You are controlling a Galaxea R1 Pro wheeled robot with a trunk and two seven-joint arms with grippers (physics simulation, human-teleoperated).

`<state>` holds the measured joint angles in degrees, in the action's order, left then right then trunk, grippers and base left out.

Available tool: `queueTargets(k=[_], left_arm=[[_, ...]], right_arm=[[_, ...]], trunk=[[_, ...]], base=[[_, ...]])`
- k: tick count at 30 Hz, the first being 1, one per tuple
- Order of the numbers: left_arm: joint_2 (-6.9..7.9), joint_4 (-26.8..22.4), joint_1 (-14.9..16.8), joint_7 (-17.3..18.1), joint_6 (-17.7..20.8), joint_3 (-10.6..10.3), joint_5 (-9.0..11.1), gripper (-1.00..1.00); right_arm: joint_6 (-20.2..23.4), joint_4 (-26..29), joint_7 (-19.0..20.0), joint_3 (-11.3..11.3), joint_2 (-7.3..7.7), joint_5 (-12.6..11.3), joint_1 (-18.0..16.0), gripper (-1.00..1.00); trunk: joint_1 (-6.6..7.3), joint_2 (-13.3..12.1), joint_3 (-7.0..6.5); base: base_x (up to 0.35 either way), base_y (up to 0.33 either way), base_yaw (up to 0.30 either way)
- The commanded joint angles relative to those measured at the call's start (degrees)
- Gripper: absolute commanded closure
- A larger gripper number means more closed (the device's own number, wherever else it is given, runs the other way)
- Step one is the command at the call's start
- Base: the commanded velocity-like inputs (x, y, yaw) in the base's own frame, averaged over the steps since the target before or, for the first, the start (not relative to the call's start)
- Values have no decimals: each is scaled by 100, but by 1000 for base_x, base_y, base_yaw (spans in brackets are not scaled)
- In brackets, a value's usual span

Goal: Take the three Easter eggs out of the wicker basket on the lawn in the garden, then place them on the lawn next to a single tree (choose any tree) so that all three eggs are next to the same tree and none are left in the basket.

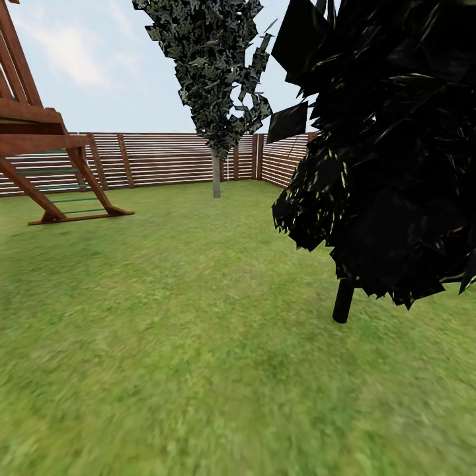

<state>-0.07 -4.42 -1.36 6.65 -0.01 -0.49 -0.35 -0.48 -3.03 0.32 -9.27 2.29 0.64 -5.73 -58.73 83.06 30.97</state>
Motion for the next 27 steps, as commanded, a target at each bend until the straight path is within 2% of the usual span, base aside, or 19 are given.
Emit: queueTargets(k=[1, 27], left_arm=[[3, -14, -5, 11, -1, -4, -5, -100], [2, -15, -5, 11, -2, -4, -3, -100]], right_arm=[[-5, -13, 3, -31, -1, 7, -8, -100], [-5, -13, 5, -31, -1, 7, -8, -100]], trunk=[[0, 2, 4], [0, 2, 4]], base=[[0, 0, 0], [0, 0, 0]])
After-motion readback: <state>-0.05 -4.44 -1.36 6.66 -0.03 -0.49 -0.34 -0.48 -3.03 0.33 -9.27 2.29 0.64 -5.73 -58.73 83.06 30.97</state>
